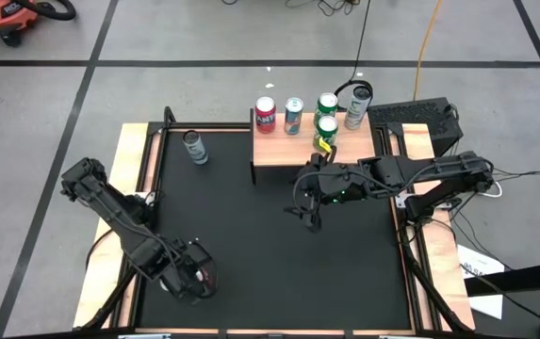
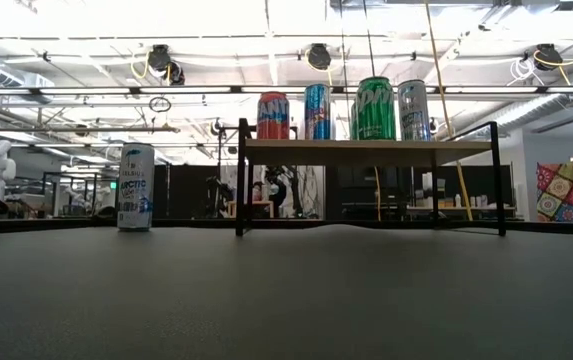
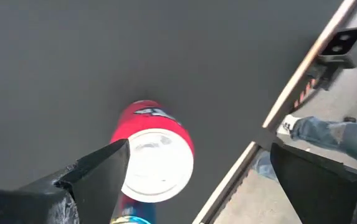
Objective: Place canned beverage on shelf
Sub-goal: Put the red soda can on the shelf aligned with the other red soda can
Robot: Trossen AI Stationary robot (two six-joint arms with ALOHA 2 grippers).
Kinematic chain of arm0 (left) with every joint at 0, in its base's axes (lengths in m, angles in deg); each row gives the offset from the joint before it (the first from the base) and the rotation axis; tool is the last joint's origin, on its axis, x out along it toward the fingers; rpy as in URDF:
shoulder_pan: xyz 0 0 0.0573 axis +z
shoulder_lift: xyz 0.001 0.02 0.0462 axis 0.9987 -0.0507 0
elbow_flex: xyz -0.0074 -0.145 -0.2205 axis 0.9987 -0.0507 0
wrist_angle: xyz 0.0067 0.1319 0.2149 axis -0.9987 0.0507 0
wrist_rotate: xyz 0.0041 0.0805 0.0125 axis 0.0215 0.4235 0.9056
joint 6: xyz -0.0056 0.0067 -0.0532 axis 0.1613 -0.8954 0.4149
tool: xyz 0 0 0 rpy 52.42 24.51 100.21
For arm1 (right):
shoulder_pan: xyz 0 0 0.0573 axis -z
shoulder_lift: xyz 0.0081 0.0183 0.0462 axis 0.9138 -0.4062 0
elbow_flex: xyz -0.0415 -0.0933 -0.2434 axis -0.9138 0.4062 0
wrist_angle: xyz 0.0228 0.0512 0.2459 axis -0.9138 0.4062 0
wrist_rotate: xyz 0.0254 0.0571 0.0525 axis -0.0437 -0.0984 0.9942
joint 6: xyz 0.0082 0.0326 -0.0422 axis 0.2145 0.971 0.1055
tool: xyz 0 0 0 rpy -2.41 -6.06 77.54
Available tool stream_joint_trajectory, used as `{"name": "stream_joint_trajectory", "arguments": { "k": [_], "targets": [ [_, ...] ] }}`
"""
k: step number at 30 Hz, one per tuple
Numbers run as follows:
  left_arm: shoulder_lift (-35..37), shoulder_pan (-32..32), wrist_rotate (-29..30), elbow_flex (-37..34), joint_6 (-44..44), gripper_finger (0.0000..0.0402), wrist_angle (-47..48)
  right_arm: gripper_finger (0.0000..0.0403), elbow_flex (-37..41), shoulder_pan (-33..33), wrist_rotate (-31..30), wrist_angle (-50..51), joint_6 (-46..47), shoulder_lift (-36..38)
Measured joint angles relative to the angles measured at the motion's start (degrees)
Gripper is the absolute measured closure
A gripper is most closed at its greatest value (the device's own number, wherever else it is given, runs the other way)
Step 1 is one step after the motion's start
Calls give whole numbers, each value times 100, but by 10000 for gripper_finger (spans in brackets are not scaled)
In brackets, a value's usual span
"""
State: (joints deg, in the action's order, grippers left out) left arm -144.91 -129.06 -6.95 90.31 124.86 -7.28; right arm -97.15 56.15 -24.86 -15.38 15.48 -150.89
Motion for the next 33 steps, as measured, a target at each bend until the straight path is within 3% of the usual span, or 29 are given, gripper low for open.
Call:
{"name": "stream_joint_trajectory", "arguments": {
  "k": [8, 23, 28, 33],
  "targets": [
    [-237, -166, 461, 67, -43, 13, 561, 46, 0, 2, -34, -4, 74, 0],
    [-896, -314, 73, -194, -293, 15, 360, 46, 0, 2, -34, -49, 145, 0],
    [-900, -318, -320, -604, -175, 54, -68, 46, 0, 2, -32, -44, 146, 0],
    [-888, -243, -319, -674, -41, 111, -195, 46, 0, 2, -32, 4, 146, 13]
  ]
}}
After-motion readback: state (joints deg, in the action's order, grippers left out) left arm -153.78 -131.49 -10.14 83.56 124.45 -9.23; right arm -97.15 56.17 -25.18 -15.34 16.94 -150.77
